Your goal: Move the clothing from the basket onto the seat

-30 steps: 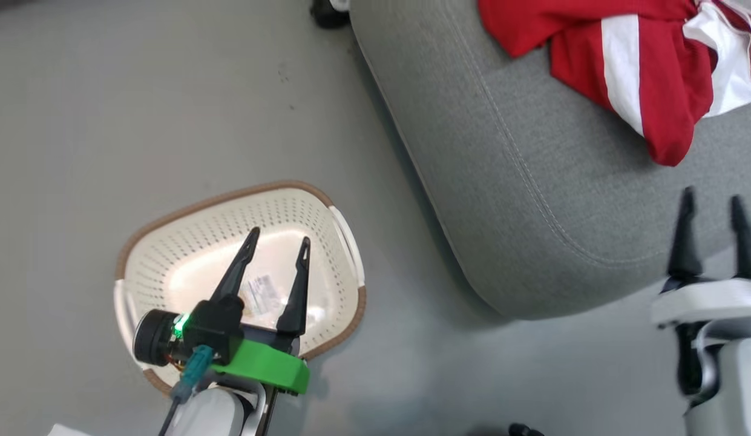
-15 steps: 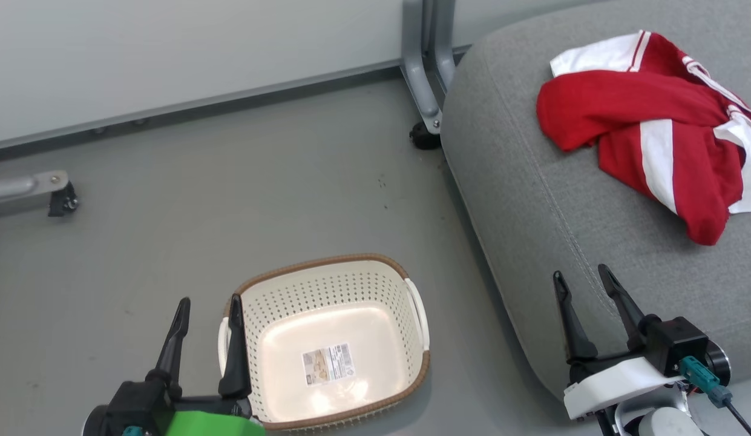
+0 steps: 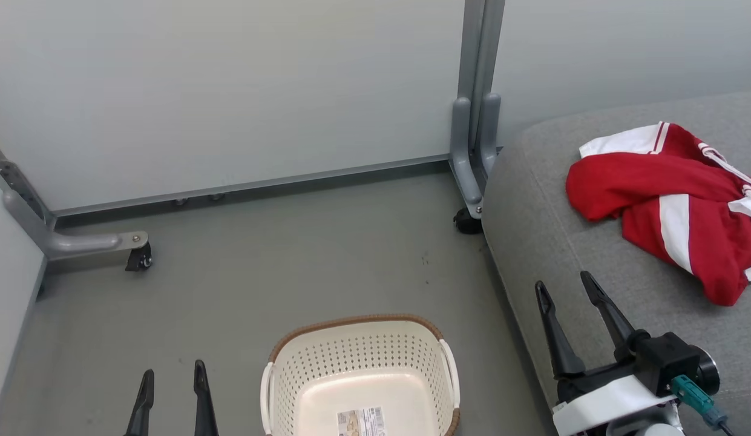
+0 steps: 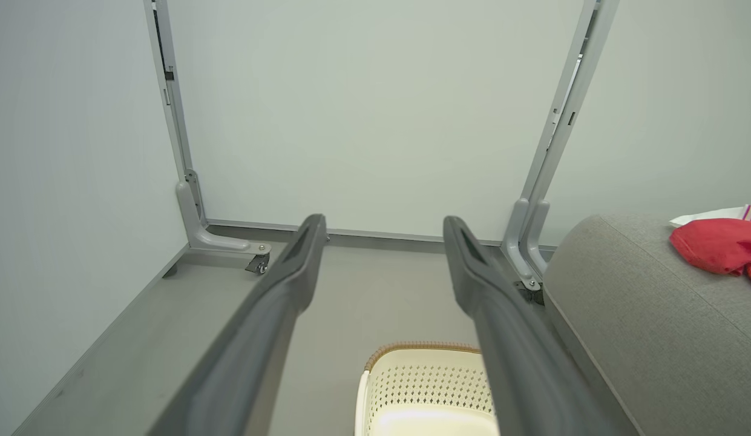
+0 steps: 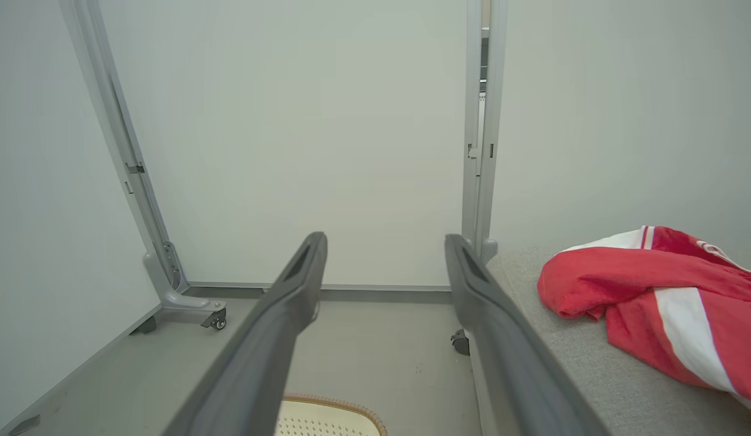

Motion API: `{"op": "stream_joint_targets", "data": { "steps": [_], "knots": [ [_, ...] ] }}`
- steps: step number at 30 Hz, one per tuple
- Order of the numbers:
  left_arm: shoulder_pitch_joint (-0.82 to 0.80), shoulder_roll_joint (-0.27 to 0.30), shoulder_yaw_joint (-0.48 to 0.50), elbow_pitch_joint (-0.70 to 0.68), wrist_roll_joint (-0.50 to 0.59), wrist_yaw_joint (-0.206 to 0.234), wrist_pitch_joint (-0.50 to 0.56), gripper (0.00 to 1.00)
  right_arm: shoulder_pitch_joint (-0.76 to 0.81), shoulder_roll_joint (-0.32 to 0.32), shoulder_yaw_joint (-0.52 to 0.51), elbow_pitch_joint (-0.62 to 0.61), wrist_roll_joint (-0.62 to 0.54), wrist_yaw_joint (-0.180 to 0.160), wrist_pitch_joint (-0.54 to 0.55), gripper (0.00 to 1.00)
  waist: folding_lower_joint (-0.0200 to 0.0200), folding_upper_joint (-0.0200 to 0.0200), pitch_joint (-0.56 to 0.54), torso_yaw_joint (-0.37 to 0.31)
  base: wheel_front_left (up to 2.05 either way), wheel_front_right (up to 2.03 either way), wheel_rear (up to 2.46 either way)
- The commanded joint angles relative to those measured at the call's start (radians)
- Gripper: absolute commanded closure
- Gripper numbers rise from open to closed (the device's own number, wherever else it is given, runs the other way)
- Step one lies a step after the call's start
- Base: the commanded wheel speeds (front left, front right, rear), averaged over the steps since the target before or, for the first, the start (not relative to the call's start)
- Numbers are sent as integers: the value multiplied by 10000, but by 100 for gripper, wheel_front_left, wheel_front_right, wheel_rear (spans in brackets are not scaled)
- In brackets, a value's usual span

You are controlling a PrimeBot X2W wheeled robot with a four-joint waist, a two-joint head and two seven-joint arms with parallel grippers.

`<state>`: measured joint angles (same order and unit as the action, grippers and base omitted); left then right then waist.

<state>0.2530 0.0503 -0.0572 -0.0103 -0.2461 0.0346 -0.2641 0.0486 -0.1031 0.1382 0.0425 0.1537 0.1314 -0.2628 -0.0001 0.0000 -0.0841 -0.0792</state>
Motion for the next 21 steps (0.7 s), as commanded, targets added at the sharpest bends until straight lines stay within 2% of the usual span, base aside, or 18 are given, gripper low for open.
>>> {"op": "stream_joint_targets", "data": {
  "steps": [1,6,21],
  "knots": [
    [238,10,33,-44,-50,71,-2,0,191,-39,4,-36,35,-14,-29,0,1,0,-348,31,0,0,0],
    [470,11,-64,-40,-29,96,-2,0,390,22,-215,-23,320,-14,-29,0,1,0,-427,8,0,0,0],
    [252,12,-102,125,247,-109,-4,0,541,-219,-33,78,284,-14,-29,0,1,0,-525,63,0,0,0]
  ]
}}
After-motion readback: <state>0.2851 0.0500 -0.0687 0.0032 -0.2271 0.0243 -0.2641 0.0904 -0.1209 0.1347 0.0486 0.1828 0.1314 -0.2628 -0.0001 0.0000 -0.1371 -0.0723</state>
